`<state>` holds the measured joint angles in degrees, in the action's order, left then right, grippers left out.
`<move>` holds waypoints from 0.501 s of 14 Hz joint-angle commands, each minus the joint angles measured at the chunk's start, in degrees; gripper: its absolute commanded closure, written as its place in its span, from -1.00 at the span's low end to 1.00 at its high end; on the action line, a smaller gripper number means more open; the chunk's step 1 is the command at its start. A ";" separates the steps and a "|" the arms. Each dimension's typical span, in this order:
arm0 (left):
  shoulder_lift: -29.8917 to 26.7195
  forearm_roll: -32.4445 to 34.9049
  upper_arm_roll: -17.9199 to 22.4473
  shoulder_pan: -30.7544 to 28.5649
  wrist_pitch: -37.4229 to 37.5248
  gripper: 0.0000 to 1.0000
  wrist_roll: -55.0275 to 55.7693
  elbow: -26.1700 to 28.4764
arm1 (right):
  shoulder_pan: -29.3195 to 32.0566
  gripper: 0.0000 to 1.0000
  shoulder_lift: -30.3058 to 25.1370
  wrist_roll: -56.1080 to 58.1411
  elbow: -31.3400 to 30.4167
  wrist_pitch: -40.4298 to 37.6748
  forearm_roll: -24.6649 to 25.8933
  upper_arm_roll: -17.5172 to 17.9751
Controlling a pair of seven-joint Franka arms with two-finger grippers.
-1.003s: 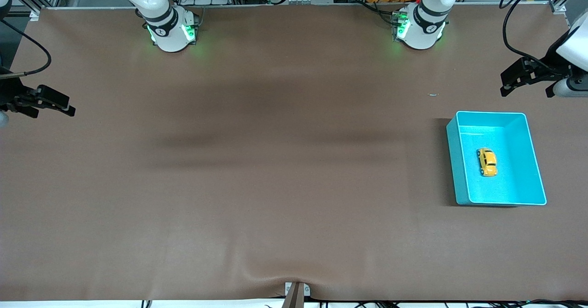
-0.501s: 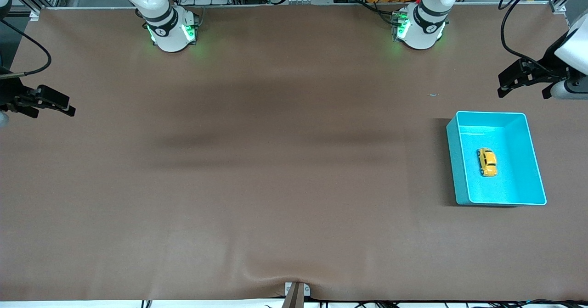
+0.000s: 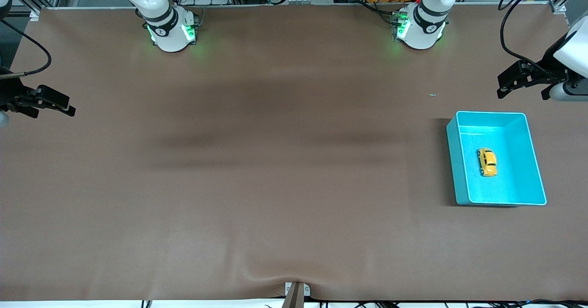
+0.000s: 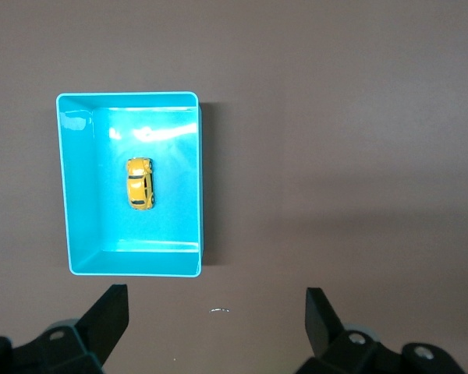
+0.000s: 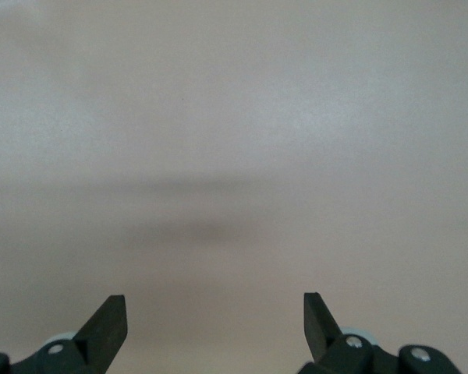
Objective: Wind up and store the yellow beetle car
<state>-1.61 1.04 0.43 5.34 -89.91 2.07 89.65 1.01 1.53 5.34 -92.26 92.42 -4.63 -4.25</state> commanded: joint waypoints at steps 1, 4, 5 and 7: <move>0.64 -1.39 0.27 -0.07 0.87 -1.00 -0.84 -1.06 | 0.83 -1.00 -1.70 -0.15 -1.61 0.39 -0.11 0.65; 1.08 -1.47 0.27 -0.07 0.79 -1.00 -0.67 -1.23 | 0.75 -1.00 -1.70 -0.15 -1.52 0.13 -0.11 0.65; 1.08 -1.47 0.27 -0.24 0.79 -1.00 -0.84 -1.23 | 0.75 -1.00 -1.70 -0.24 -1.61 0.04 -0.11 0.73; 1.08 -1.47 0.36 -0.42 0.79 -1.00 -0.84 -1.23 | 0.66 -1.00 -1.79 -0.50 -1.52 -0.13 -0.11 0.73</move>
